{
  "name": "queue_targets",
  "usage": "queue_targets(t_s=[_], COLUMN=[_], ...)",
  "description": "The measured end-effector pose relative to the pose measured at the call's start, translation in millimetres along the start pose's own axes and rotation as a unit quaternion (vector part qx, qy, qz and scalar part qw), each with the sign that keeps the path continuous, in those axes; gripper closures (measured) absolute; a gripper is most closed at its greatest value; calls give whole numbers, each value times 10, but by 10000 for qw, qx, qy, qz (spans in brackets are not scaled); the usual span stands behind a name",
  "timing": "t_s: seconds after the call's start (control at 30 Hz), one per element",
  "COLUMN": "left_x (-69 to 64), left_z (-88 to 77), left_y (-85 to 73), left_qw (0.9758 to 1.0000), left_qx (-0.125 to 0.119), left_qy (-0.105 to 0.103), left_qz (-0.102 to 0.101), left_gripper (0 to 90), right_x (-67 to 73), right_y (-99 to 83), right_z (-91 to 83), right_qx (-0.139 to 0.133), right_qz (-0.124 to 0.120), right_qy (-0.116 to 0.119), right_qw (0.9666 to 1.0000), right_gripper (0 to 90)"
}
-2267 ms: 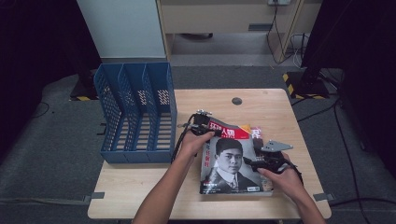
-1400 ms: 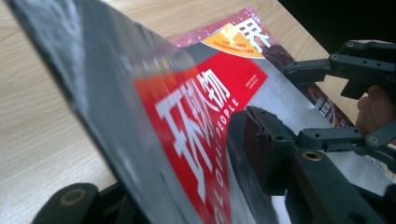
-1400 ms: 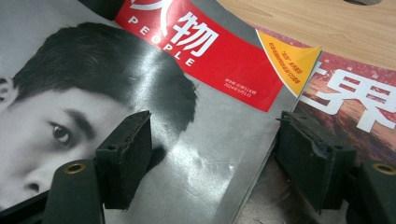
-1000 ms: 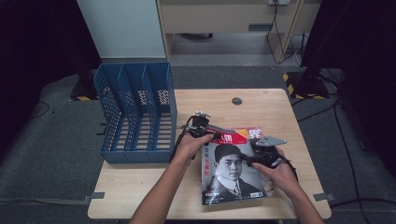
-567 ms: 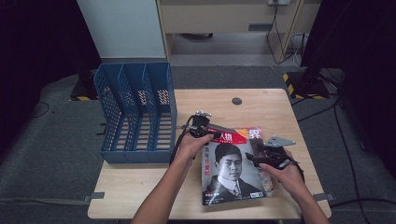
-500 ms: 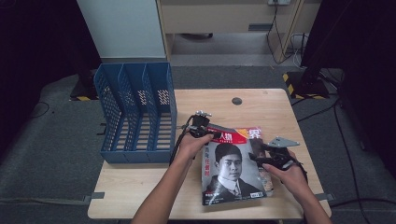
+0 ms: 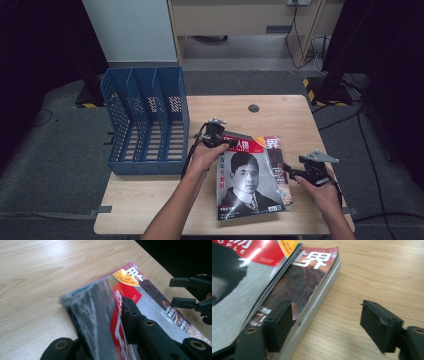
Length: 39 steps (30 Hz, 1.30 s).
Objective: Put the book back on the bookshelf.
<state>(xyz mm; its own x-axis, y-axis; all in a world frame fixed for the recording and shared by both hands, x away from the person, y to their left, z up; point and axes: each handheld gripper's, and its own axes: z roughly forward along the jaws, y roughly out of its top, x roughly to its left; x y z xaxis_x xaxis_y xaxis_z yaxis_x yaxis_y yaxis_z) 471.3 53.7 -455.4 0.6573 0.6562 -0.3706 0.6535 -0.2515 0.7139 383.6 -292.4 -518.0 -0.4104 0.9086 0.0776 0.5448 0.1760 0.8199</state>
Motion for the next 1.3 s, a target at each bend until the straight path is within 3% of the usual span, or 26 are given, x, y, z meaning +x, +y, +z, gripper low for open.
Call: queue_targets(t_s=[0.2,0.6,0.87,1.3], left_x=[-11,-72,-132,-137], left_z=[-88,-246,-463,-717], left_y=[21,80,188,345], left_qw=[9999,9990,9969,9953], left_qx=[-111,-402,-739,-957], left_qy=[-38,-132,-189,-105], left_qz=[19,166,175,106], left_gripper=[813,825,850,859], right_x=[-64,-235,-269,-224], right_y=[3,-111,-149,-175], right_z=[-22,-10,0,44], right_qx=[-66,208,295,434], right_qz=[105,473,542,459], right_qy=[-225,-641,-713,-733], right_qw=[9997,9966,9955,9953], right_gripper=[274,266,265,262])
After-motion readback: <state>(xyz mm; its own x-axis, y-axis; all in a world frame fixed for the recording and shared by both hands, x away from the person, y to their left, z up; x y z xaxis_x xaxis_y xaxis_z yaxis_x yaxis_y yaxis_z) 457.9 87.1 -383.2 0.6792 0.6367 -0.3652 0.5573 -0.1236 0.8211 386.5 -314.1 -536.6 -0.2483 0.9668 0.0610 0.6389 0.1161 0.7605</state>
